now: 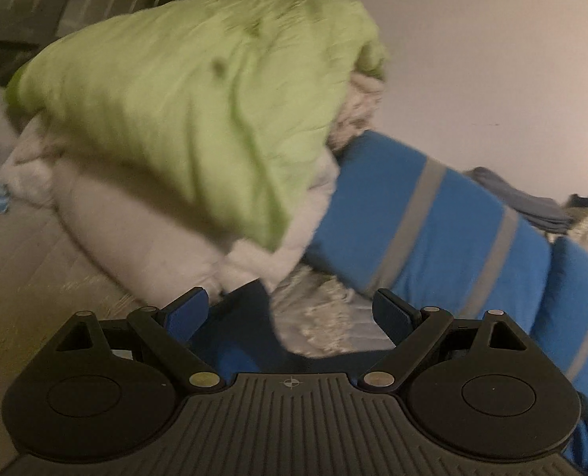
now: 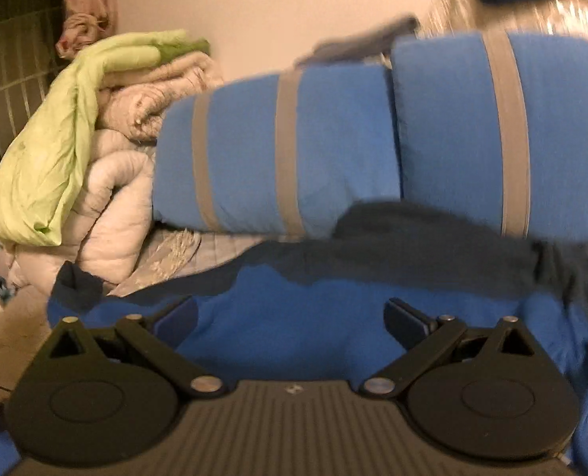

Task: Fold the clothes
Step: 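Grasp a blue hoodie sleeve cuff with the left gripper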

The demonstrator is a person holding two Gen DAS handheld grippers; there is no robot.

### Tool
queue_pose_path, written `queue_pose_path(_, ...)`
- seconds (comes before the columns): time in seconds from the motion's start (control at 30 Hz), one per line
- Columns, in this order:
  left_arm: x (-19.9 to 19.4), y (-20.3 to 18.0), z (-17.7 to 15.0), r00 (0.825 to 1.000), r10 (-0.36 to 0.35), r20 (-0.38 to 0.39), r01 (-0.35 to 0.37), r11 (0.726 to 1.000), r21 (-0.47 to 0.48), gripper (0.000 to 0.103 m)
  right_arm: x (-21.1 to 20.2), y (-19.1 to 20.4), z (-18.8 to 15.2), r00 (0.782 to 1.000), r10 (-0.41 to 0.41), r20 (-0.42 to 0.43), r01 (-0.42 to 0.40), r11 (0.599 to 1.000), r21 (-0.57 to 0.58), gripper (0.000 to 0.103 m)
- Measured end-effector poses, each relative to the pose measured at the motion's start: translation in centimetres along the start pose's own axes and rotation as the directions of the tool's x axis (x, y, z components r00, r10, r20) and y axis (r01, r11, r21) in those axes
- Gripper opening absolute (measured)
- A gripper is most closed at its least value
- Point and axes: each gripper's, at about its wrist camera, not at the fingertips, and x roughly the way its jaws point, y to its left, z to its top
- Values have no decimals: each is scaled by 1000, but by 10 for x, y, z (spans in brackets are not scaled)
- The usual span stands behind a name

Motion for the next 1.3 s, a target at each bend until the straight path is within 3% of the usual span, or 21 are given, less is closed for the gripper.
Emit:
queue_pose_path(0.2,25,12,-19,997,59,-40,-57,997,50,90,0,-4,-6,999,23,-31,-22,999,35,103)
queue_pose_path(0.4,68,29,-27,993,42,-111,-43,999,-11,90,0,2,-9,999,25,-41,-25,1000,-1,103)
queue_pose_path(0.57,110,40,-29,978,34,-204,-49,996,-71,90,5,5,-11,998,20,-54,-21,1000,-14,103)
queue_pose_path(0.6,119,42,-29,974,31,-223,-51,995,-83,80,6,5,-12,998,18,-58,-19,1000,-18,103)
queue_pose_path(0.63,125,41,-29,969,12,-248,-35,995,-88,60,7,6,-12,998,17,-62,-18,1000,-21,103)
queue_pose_path(0.67,131,40,-30,962,-9,-272,-17,995,-94,19,9,7,-13,998,15,-65,-17,1000,-23,103)
queue_pose_path(0.7,132,31,-30,960,3,-280,-20,998,-60,18,10,8,-13,998,13,-67,-15,1000,-26,103)
queue_pose_path(0.77,128,3,-31,961,5,-277,12,998,60,17,11,9,-14,997,8,-70,-11,1000,-29,103)
queue_pose_path(0.83,119,-35,-41,962,-32,-271,98,968,232,17,13,9,-13,997,4,-71,-6,1000,-28,103)
queue_pose_path(0.9,105,-71,-57,956,-72,-284,182,904,386,17,14,10,-14,997,3,-75,-5,1000,-29,103)
queue_pose_path(0.97,91,-95,-74,942,-114,-317,261,843,471,17,15,11,-14,997,-2,-81,0,999,-34,103)
queue_pose_path(1.1,68,-116,-102,925,-92,-368,307,752,584,22,13,11,-15,997,-4,-80,1,999,-35,103)
queue_pose_path(1.13,62,-115,-103,921,-99,-376,318,749,582,26,12,11,-15,997,-4,-79,2,999,-33,103)
queue_pose_path(1.2,50,-112,-104,913,-116,-391,340,746,572,46,11,11,-15,997,-2,-79,0,1000,-26,103)
queue_pose_path(1.3,33,-95,-81,886,-259,-384,422,793,439,63,9,11,-15,997,3,-76,-5,1000,-27,103)
